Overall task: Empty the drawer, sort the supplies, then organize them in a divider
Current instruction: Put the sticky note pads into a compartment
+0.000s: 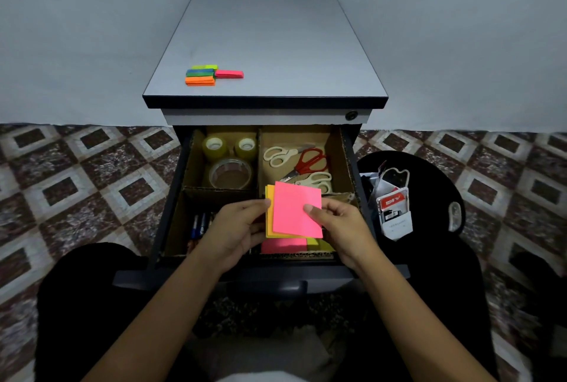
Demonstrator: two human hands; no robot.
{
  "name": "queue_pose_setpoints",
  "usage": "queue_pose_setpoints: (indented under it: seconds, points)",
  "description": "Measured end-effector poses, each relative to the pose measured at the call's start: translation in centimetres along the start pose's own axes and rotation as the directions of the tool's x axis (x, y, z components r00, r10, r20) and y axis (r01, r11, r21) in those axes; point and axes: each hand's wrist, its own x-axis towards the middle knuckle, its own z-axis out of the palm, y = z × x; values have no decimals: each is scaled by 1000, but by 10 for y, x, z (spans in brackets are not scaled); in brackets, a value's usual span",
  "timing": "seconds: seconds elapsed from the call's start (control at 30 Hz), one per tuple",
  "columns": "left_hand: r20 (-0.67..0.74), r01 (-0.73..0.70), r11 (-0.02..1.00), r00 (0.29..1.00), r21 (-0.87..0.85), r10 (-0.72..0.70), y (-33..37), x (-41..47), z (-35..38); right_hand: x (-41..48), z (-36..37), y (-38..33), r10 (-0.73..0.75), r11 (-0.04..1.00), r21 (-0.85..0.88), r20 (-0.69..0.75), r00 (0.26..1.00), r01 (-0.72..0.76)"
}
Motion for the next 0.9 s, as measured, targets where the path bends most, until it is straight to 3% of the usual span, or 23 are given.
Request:
queue_pose_setpoints:
  seconds: [0.3,0.6,0.9]
  points:
    - [-84,3,983,996,182,12,2,9,10,3,-11,-7,48,999,-19,-125,991,-51]
    - [-63,140,952,990,273,-127,2,18,25,9,-46,-32,-14,999,41,-313,950,28]
    - [-69,201,836,979,511,-193,-20,42,48,13,-50,-30,-6,996,83,-313,950,33]
